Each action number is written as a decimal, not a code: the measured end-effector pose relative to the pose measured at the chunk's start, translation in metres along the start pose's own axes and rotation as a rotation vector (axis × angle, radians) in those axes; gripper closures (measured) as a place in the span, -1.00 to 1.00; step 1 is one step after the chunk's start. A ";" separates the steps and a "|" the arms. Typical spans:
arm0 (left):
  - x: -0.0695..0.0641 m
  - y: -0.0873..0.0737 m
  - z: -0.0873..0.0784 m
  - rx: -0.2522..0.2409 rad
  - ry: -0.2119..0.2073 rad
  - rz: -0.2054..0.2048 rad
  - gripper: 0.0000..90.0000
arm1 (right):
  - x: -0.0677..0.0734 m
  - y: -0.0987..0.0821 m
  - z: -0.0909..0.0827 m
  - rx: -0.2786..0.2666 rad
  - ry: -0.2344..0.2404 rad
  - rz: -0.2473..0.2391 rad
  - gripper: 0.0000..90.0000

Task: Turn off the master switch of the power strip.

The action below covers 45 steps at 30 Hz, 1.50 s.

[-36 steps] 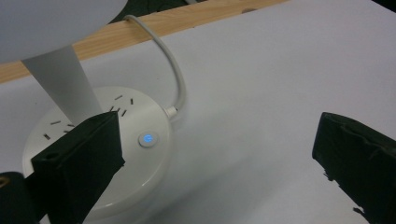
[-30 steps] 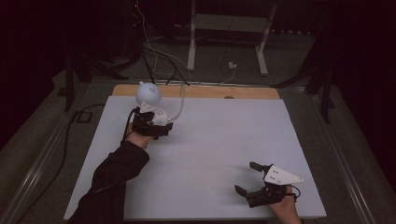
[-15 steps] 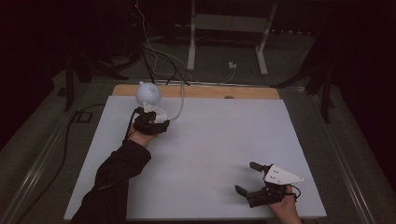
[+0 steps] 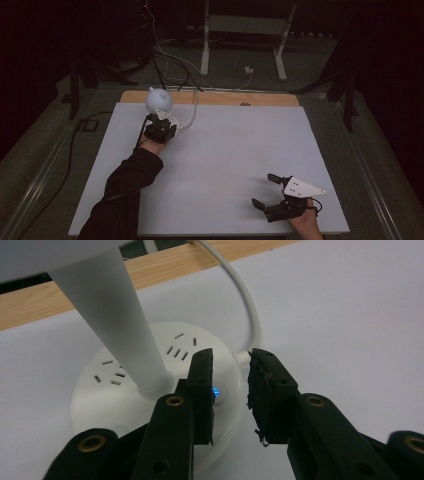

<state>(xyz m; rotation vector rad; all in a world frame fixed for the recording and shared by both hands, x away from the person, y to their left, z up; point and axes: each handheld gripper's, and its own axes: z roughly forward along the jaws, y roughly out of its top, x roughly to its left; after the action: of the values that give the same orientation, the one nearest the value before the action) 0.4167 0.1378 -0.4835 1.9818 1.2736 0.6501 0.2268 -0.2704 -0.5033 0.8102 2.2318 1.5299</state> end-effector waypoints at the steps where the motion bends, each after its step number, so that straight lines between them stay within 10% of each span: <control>1: 0.000 0.000 0.001 0.001 0.005 0.007 0.72 | 0.000 0.000 0.000 0.000 0.000 0.000 -1.00; 15: 0.002 -0.006 0.014 -0.030 0.020 0.029 1.00 | 0.000 0.000 0.000 0.001 0.004 0.002 -1.00; 38: -0.013 -0.021 0.028 -0.029 0.151 0.297 1.00 | 0.001 0.000 0.002 0.013 0.011 -0.003 -1.00; 45: -0.013 -0.020 0.028 -0.014 0.152 0.300 1.00 | 0.001 -0.001 0.002 0.015 0.012 -0.003 -1.00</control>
<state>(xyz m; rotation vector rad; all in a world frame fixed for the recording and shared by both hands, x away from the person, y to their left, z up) 0.4198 0.1240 -0.5170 2.1665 1.0598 0.9676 0.2267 -0.2687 -0.5044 0.8039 2.2546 1.5219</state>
